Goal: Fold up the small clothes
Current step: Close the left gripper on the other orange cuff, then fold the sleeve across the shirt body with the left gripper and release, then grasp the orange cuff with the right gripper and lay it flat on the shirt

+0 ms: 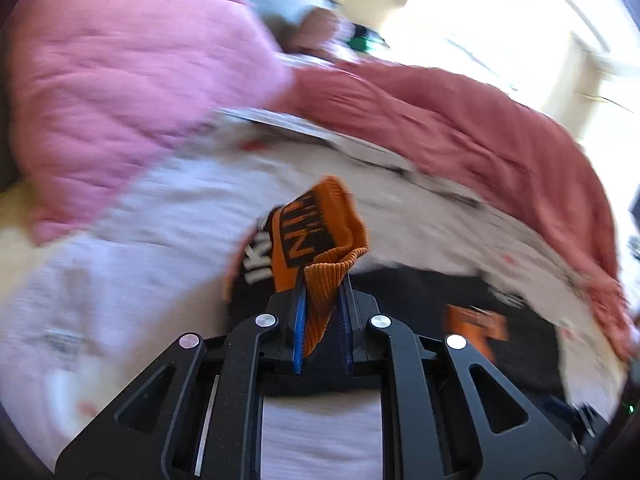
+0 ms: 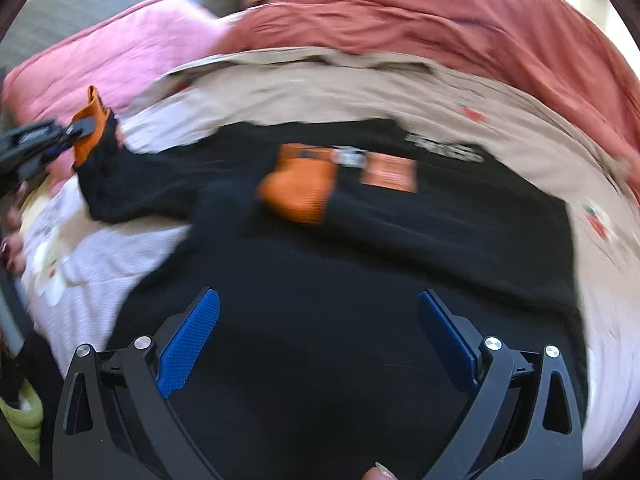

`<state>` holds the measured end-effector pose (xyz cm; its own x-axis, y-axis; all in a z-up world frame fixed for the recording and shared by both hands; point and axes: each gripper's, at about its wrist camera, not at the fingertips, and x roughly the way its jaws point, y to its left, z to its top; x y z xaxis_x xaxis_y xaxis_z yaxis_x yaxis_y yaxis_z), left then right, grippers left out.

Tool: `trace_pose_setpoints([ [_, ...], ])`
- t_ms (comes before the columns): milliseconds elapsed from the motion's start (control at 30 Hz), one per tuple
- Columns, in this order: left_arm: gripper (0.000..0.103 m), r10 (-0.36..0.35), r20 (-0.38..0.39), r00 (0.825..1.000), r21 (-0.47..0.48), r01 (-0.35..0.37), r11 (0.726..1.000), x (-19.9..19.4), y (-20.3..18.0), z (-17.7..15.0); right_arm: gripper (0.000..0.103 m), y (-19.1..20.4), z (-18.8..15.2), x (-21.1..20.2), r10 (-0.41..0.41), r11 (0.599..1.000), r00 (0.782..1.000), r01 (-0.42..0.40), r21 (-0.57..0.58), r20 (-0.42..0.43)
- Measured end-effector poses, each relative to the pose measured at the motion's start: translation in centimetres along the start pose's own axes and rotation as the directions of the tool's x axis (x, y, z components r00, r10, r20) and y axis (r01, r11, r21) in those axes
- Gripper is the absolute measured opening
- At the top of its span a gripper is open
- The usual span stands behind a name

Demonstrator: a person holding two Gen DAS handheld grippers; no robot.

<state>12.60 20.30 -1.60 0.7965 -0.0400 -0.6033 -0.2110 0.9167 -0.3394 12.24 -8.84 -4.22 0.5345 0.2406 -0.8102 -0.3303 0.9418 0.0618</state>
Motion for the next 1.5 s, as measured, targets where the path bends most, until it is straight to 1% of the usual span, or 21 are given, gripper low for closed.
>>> trace_pose_setpoints([
  [67,0.008,-0.076,-0.048,0.996,0.046,0.079,0.996,1.2,-2.5,-1.0,0.098,-2.7,-0.3,-0.5,-0.039,0.998,0.999,0.039,0.049,0.004],
  [167,0.008,-0.157,-0.145,0.977,0.112,0.174,0.978,3.7,-5.6,-3.1,0.098,-5.5,-0.8,-1.1,-0.085,0.992,0.996,0.084,0.096,0.005],
  [333,0.014,-0.207,-0.269,0.941,0.117,0.245,0.962,6.5,-6.6,-5.7,0.098,-6.7,-0.8,-1.0,-0.103,0.987,0.995,0.103,0.123,-0.002],
  [400,0.018,-0.217,-0.290,0.932,0.131,0.263,0.956,7.0,-6.8,-6.0,0.098,-6.1,-0.5,-0.7,-0.096,0.989,0.995,0.096,0.112,-0.005],
  [500,0.038,-0.323,-0.342,0.882,0.070,0.367,0.928,7.4,-7.0,-6.2,0.098,-5.1,-0.2,-0.5,-0.086,0.992,0.996,0.086,0.094,-0.007],
  [533,0.044,-0.337,-0.348,0.875,0.074,0.384,0.920,7.3,-7.4,-6.2,0.098,-4.8,0.0,-0.4,-0.083,0.992,0.997,0.083,0.090,-0.008],
  [600,0.045,-0.333,-0.351,0.875,0.108,0.391,0.914,6.9,-8.0,-6.1,0.098,-4.3,0.5,-0.3,-0.078,0.993,0.997,0.079,0.090,-0.010],
  [667,0.045,-0.371,-0.328,0.869,0.084,0.418,0.904,5.9,-7.4,-5.3,0.098,-3.8,1.1,-0.1,-0.064,0.993,0.998,0.065,0.099,-0.012],
  [700,0.045,-0.387,-0.307,0.870,0.060,0.423,0.904,5.4,-6.9,-4.8,0.098,-3.5,1.4,0.0,-0.048,0.993,0.999,0.049,0.104,-0.014],
  [767,0.045,-0.389,-0.253,0.886,0.014,0.405,0.914,4.7,-5.3,-3.6,0.098,-2.5,2.2,0.4,-0.001,0.994,1.000,0.003,0.113,-0.018],
  [867,0.045,-0.217,-0.193,0.957,0.019,0.224,0.974,4.5,-2.4,-2.3,0.098,-0.5,3.4,1.2,0.082,0.990,0.996,-0.078,0.117,-0.030],
  [933,0.045,-0.089,-0.195,0.977,0.007,0.093,0.996,4.9,-0.5,-2.0,0.098,1.2,4.0,2.4,0.156,0.979,0.986,-0.147,0.143,-0.052],
  [1033,0.045,0.016,-0.201,0.979,-0.030,-0.023,0.999,5.4,1.9,-2.0,0.098,2.8,4.7,4.2,0.233,0.955,0.968,-0.211,0.210,-0.090],
  [1100,0.049,0.028,-0.207,0.978,-0.077,-0.045,0.996,5.5,3.3,-1.9,0.097,3.7,5.1,5.9,0.269,0.935,0.956,-0.229,0.269,-0.119],
  [1200,0.053,0.031,-0.200,0.979,-0.101,-0.052,0.993,5.3,4.0,-1.7,0.096,4.4,5.4,7.9,0.273,0.922,0.952,-0.216,0.321,-0.142],
  [1267,0.055,0.023,-0.192,0.981,-0.104,-0.044,0.994,5.1,4.2,-1.5,0.076,4.8,5.5,8.7,0.275,0.917,0.951,-0.216,0.336,-0.139],
  [1300,0.057,0.019,-0.190,0.982,-0.105,-0.040,0.994,5.2,4.1,-1.5,0.072,5.2,5.7,9.0,0.273,0.920,0.952,-0.217,0.326,-0.135],
  [1367,0.058,0.015,-0.185,0.983,-0.103,-0.035,0.994,5.2,4.1,-1.4,0.050,5.8,6.2,9.5,0.288,0.921,0.949,-0.237,0.310,-0.129],
  [1433,0.058,0.012,-0.177,0.984,-0.103,-0.031,0.994,5.0,4.1,-1.3,0.038,6.3,6.6,9.7,0.307,0.917,0.943,-0.256,0.304,-0.130],
  [1467,0.059,0.013,-0.170,0.985,-0.106,-0.031,0.994,4.9,4.1,-1.2,0.023,6.7,6.9,9.5,0.300,0.925,0.946,-0.257,0.280,-0.123],
  [1500,0.059,0.012,-0.166,0.986,-0.111,-0.031,0.993,4.8,4.3,-1.2,0.020,7.2,7.2,9.4,0.298,0.932,0.948,-0.263,0.250,-0.114],
])
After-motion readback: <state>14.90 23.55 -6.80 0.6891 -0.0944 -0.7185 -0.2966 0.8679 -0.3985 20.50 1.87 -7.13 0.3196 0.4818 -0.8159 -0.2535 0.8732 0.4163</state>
